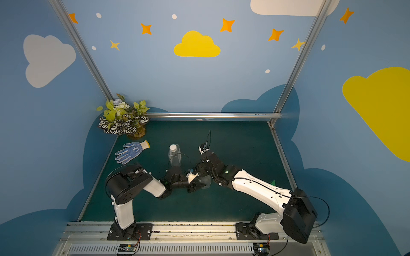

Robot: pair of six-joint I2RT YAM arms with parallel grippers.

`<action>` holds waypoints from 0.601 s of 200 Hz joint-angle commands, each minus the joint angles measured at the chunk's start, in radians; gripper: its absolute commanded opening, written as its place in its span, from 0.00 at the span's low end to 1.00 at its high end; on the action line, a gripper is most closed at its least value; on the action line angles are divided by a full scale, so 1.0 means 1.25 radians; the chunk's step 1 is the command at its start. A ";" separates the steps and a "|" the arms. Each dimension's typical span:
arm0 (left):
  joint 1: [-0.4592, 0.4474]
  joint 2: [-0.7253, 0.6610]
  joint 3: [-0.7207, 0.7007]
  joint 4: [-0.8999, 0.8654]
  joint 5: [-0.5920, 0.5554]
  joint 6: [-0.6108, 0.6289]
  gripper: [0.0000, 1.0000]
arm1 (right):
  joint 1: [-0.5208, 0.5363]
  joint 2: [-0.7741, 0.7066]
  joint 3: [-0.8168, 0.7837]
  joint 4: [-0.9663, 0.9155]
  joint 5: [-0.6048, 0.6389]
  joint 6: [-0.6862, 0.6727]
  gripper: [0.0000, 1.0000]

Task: Screw on the bottle caps
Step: Screw the bottle cap onto the plastic bottle.

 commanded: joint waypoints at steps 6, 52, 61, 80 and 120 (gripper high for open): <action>0.002 -0.006 0.011 0.010 0.034 0.009 0.42 | -0.063 -0.028 -0.009 0.023 -0.273 -0.100 0.73; 0.021 0.004 0.012 0.030 0.079 -0.015 0.42 | -0.143 -0.021 -0.016 0.052 -0.515 -0.173 0.70; 0.022 0.003 0.011 0.030 0.083 -0.016 0.42 | -0.155 -0.017 -0.016 0.052 -0.534 -0.177 0.69; 0.026 0.003 0.012 0.031 0.087 -0.018 0.42 | -0.163 -0.012 -0.015 0.045 -0.539 -0.190 0.64; 0.030 0.001 0.012 0.030 0.090 -0.020 0.42 | -0.165 -0.015 -0.026 0.033 -0.510 -0.208 0.52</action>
